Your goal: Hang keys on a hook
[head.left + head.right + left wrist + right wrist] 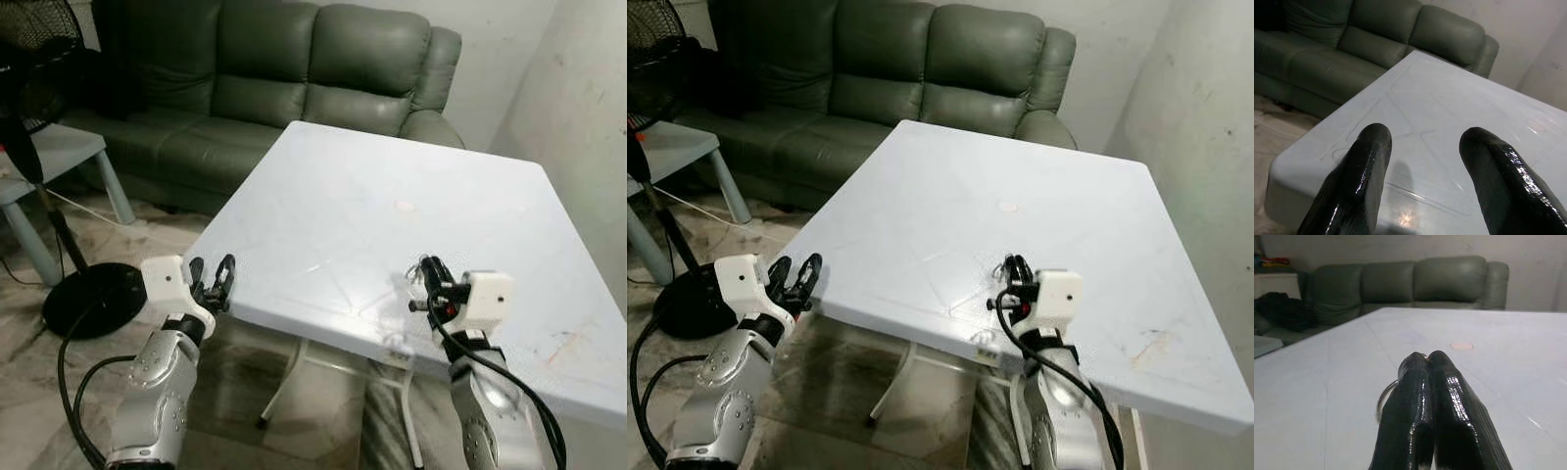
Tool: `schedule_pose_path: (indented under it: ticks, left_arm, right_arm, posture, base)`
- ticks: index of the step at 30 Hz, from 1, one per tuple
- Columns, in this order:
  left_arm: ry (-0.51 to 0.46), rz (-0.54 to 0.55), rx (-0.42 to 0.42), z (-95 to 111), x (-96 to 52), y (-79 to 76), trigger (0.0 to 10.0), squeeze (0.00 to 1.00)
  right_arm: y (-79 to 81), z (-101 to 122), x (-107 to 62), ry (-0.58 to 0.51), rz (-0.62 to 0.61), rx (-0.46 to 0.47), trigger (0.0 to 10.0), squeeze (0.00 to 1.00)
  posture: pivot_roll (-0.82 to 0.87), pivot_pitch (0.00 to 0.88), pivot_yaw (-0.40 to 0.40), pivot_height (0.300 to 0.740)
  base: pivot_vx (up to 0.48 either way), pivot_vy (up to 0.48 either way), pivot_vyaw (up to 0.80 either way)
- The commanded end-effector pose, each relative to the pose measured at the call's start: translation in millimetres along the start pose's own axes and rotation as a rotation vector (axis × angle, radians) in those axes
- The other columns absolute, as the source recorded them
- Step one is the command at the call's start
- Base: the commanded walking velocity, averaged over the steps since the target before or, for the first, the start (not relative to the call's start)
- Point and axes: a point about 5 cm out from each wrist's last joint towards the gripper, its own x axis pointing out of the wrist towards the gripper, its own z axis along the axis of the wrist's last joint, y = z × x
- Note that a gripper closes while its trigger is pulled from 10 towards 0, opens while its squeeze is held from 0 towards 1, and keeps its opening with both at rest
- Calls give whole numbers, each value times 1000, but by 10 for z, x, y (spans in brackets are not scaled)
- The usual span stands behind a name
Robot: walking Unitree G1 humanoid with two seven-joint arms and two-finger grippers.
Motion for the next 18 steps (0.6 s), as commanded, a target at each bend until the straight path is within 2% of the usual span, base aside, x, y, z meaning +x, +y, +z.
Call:
schedule_pose_path:
  ticks: [1,6,18]
  left_arm:
    - [6,-2,-6,-26,-8,12,10000,0]
    - [10,-43,10,-39,30,-22,10000,0]
    - [1,-48,-13,34,109,15,10000,0]
  right_arm:
    - [-23,64,-1,-30,-16,-14,10000,0]
    - [-1,64,-8,-42,-16,-22,10000,0]
    - [-11,116,23,-56,-16,-59,10000,0]
  posture:
    - [23,0,-49,740]
    - [11,0,-35,740]
    - [3,0,-21,740]
  base:
    - [0,0,0]
    - [0,0,0]
    - [0,0,0]
